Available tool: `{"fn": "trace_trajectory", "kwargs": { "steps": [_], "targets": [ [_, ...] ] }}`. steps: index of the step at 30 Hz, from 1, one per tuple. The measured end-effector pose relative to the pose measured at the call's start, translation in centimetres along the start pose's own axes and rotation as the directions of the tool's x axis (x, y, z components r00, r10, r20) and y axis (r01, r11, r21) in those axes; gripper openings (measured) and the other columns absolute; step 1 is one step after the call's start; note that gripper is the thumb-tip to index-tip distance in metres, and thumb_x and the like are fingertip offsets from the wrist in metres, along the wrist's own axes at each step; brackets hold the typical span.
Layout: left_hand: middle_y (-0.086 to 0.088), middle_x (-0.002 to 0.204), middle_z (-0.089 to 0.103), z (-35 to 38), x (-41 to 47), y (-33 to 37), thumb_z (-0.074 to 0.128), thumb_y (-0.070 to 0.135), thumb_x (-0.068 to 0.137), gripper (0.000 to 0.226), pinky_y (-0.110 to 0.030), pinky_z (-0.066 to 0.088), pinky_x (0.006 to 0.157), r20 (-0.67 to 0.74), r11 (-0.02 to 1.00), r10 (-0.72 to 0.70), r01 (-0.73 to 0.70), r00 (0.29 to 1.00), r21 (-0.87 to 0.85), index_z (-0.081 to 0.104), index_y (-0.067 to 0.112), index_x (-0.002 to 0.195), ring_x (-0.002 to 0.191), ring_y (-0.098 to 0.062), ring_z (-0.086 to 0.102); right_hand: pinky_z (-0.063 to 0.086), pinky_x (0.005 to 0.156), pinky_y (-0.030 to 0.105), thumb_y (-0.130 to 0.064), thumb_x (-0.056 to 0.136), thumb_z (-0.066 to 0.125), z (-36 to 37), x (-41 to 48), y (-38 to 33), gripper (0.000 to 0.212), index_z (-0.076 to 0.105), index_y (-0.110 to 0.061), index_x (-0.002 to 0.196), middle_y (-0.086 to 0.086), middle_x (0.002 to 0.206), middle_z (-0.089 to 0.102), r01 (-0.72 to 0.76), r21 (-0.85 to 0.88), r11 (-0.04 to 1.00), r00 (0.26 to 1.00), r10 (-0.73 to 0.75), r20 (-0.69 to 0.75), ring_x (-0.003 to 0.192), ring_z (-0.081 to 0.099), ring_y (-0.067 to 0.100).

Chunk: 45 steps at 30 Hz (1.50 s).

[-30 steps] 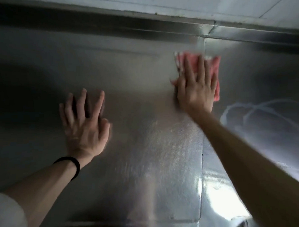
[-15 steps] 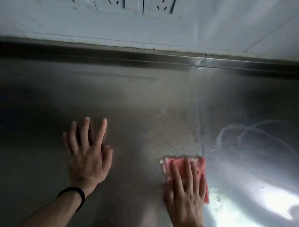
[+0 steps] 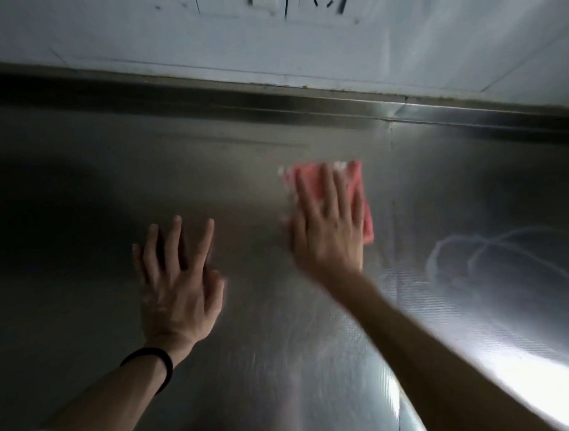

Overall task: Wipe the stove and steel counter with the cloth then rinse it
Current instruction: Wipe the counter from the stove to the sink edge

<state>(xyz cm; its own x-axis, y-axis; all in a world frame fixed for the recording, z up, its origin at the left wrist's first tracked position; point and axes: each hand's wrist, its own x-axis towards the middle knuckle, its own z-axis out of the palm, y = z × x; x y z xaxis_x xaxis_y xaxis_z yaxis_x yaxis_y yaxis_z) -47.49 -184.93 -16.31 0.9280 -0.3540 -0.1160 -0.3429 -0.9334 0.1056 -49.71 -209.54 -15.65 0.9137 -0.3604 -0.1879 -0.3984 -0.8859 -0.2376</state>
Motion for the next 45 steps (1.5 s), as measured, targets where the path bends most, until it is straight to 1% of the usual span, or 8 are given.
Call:
{"fn": "trace_trajectory", "kwargs": {
  "steps": [5, 8, 12, 18, 23, 34, 38, 45],
  "targets": [
    [-0.020, 0.168, 0.026, -0.3, 0.1, 0.2, 0.045, 0.038, 0.090, 0.075, -0.070, 0.013, 0.124, -0.015, 1.000, 0.004, -0.005, 1.000, -0.029, 0.034, 0.029, 0.163, 0.152, -0.052, 0.021, 0.019, 0.126, 0.053, -0.058, 0.100, 0.045, 3.8, -20.4, -1.2, 0.067, 0.030, -0.039, 0.163, 0.011, 0.172, 0.028, 0.044, -0.029, 0.999, 0.996, -0.042, 0.082, 0.163, 0.010, 0.024],
    [-0.020, 0.169, 0.026, -0.3, 0.1, 0.2, 0.042, 0.042, 0.091, 0.075, -0.069, 0.012, 0.124, -0.004, 1.000, 0.004, -0.004, 1.000, -0.020, 0.032, 0.030, 0.164, 0.153, -0.052, 0.020, 0.029, 0.118, 0.053, -0.055, 0.087, 0.056, 4.0, -23.0, -0.3, 0.075, 0.038, -0.043, 0.159, 0.004, 0.170, 0.033, 0.089, -0.072, 0.993, 0.991, -0.081, 0.105, 0.158, 0.027, 0.023],
    [-0.019, 0.169, 0.026, -0.2, 0.2, 0.1, 0.045, 0.040, 0.091, 0.075, -0.069, 0.011, 0.125, -0.014, 1.000, -0.001, 0.000, 1.000, -0.028, 0.031, 0.031, 0.164, 0.154, -0.051, 0.019, 0.008, 0.129, 0.054, -0.053, 0.105, 0.037, 2.2, -13.4, 1.1, 0.063, 0.023, -0.042, 0.165, 0.006, 0.176, 0.015, 0.231, -0.015, 0.973, 0.970, -0.229, 0.083, 0.161, 0.020, 0.030],
    [-0.016, 0.169, 0.025, -0.1, 0.0, 0.0, 0.050, 0.040, 0.088, 0.079, -0.067, 0.010, 0.126, -0.014, 1.000, 0.005, -0.005, 1.000, -0.005, 0.030, 0.034, 0.164, 0.155, -0.049, 0.019, 0.002, 0.129, 0.061, -0.058, 0.108, 0.020, -0.5, 6.3, 0.9, 0.064, -0.001, -0.042, 0.166, 0.008, 0.177, -0.003, 0.066, -0.024, 0.998, 0.996, -0.064, 0.060, 0.163, -0.005, 0.030],
    [-0.014, 0.170, 0.023, 0.3, 0.0, 0.0, 0.052, 0.040, 0.089, 0.079, -0.066, 0.009, 0.127, -0.029, 1.000, 0.006, -0.006, 1.000, -0.001, 0.028, 0.036, 0.164, 0.156, -0.047, 0.018, -0.004, 0.130, 0.056, -0.053, 0.110, 0.020, -0.9, 9.1, 0.2, 0.061, -0.001, -0.041, 0.166, 0.007, 0.177, -0.005, 0.001, 0.028, 1.000, 1.000, -0.001, 0.022, 0.163, -0.005, 0.029],
    [-0.014, 0.169, 0.024, 1.0, -0.1, -0.3, 0.043, 0.040, 0.091, 0.075, -0.067, 0.010, 0.126, -0.086, 1.000, 0.020, -0.022, 0.996, -0.021, 0.026, 0.037, 0.164, 0.154, -0.048, 0.020, 0.003, 0.131, 0.055, -0.051, 0.109, 0.027, 4.0, -19.5, -1.2, 0.061, 0.012, -0.039, 0.167, 0.006, 0.177, 0.002, -0.120, 0.030, 0.992, 0.992, 0.118, 0.040, 0.164, 0.001, 0.027],
    [-0.014, 0.170, 0.022, 0.7, 0.0, -0.2, 0.040, 0.041, 0.090, 0.075, -0.068, 0.009, 0.125, -0.058, 0.999, 0.023, -0.024, 0.998, -0.022, 0.024, 0.038, 0.164, 0.155, -0.048, 0.019, 0.020, 0.124, 0.059, -0.051, 0.109, 0.022, 6.0, -32.8, -4.2, 0.057, 0.029, -0.034, 0.164, 0.013, 0.175, 0.014, -0.249, 0.010, 0.968, 0.962, 0.246, 0.118, 0.157, 0.025, 0.035],
    [-0.017, 0.171, 0.023, 0.5, -0.2, -0.4, 0.036, 0.043, 0.093, 0.073, -0.068, 0.008, 0.126, -0.040, 0.999, 0.041, -0.042, 0.998, -0.013, 0.023, 0.035, 0.164, 0.155, -0.050, 0.019, 0.010, 0.129, 0.058, -0.047, 0.103, 0.031, 4.0, -29.2, 0.0, 0.064, 0.023, -0.034, 0.165, 0.015, 0.174, 0.012, -0.334, 0.033, 0.942, 0.940, 0.331, 0.079, 0.160, 0.017, 0.039]
  ]
}}
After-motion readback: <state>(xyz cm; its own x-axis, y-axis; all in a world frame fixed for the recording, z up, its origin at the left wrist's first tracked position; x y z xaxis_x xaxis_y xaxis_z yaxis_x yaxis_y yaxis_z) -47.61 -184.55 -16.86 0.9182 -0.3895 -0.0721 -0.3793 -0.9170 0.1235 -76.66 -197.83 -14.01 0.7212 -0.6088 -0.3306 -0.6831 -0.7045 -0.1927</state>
